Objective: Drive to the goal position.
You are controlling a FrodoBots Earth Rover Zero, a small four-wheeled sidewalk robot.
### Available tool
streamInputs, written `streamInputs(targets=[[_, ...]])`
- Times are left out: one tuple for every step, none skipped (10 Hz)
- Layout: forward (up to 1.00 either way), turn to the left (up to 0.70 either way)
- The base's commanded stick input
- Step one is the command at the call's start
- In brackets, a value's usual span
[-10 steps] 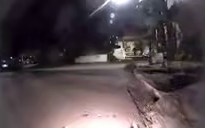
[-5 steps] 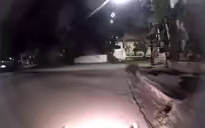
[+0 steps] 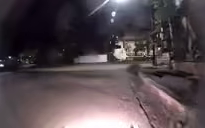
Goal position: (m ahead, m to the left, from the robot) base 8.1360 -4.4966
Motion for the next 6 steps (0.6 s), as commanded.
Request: streamInputs(targets=[[0.6, 0.0], [0.6, 0.0], [0.6, 0.0], [0.6, 0.0], [0.6, 0.0], [0.6, 0.0]])
